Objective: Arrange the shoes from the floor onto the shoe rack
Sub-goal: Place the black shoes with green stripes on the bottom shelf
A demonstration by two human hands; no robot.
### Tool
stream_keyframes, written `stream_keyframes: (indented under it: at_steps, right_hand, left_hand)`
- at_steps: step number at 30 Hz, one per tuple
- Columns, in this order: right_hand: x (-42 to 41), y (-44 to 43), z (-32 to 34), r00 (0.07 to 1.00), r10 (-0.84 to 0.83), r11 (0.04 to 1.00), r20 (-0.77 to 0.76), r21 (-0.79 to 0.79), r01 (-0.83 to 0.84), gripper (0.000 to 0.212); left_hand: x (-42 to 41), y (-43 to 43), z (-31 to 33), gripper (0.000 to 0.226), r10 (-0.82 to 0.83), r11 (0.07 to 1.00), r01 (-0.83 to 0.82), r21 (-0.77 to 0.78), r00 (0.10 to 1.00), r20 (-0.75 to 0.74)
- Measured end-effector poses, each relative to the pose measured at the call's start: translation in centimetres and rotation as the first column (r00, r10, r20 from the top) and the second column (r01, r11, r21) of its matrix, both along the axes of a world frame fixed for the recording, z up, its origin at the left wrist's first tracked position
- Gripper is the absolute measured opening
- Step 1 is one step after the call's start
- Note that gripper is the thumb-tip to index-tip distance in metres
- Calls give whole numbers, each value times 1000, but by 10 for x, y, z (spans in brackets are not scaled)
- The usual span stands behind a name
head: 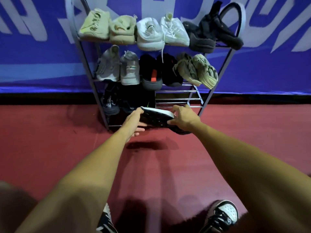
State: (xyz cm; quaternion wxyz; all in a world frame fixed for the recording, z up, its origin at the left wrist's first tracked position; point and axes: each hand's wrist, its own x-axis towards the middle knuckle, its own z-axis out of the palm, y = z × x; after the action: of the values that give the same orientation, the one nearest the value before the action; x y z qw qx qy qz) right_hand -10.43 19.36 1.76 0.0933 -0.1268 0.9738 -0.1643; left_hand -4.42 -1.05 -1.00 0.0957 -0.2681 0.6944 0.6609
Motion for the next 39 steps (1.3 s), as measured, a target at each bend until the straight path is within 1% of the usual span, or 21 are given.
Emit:
stream_keyframes:
  at_steps: [2,4,6,7,9,10,11,13,15,16,18,20,21,23,27,29,31,33,35,37,39]
  right_hand:
    - [6,-6,-4,994,-89,995,-62,-39,87,42]
    - [12,-11,-7,986,-102,995,-129,-16,101,37]
    - [14,-14,-10,978,-120,993,-171,-24,117,30]
    - [15,-14,-11,975,-129,992,-183,-35,125,27]
    - [15,-17,-12,971,-160,986,-180,-78,148,28]
    - [14,-18,-14,970,-182,979,-159,-124,163,31]
    - [14,-20,-15,971,-217,960,-102,-200,194,34]
    - [14,-23,-20,951,-291,860,100,-409,306,42]
    - [15,-24,-21,907,-319,699,274,-578,420,48]
    - [13,-25,-22,885,-313,615,346,-636,466,44]
    - [11,-26,-20,844,-251,472,474,-701,534,23]
    - [7,-24,-20,809,-157,365,567,-727,581,12]
    - [5,-22,-22,793,-119,321,598,-733,600,16]
    - [0,-20,-27,773,-86,264,629,-734,626,25]
    - [-9,-19,-36,745,-71,134,663,-734,666,28]
    - [-11,-21,-38,732,-102,68,674,-729,681,21]
    - [-13,-23,-44,718,-87,17,690,-720,694,14]
    - [-15,-23,-50,730,-8,32,683,-730,683,20]
    - [-21,-22,-56,741,53,126,669,-741,660,36]
    - [-29,-24,-60,751,55,203,658,-744,636,46]
    - [-38,-26,-66,778,-8,244,628,-753,611,56]
  left_hand:
    - [2,-4,4,45,5,994,-8,109,1000,21]
    - [3,-6,5,46,48,976,-53,211,998,28]
    - [2,-4,3,46,99,961,-102,256,995,23]
    - [0,-2,2,40,127,953,-124,278,992,8]
    - [-2,3,2,23,171,934,-154,323,985,-24]
    - [-3,5,2,20,180,926,-161,340,983,-23]
    - [-3,7,1,20,179,920,-160,358,984,-19]
    - [-4,10,-3,20,168,910,-151,385,986,-10]
    - [-5,11,-7,23,144,907,-133,399,990,4]
    - [-6,11,-9,26,132,903,-123,411,991,7]
    - [-7,13,-12,29,112,896,-103,432,994,6]
    - [-7,18,-15,26,86,901,-80,426,996,4]
    - [-8,20,-16,25,73,905,-66,420,997,1]
    - [-9,23,-19,27,43,908,-35,417,999,-10]
    - [-13,25,-27,38,12,904,1,428,1000,-26]
    - [-19,27,-28,44,47,896,-30,444,999,-28]
    - [-27,31,-28,44,123,876,-95,473,992,-28]
    - [-35,36,-30,50,204,862,-157,481,978,-45]
    - [-43,42,-34,56,231,866,-166,471,969,-83]
    - [-51,50,-37,54,226,883,-152,445,967,-118]
    - [-60,54,-42,49,213,908,-144,393,967,-139]
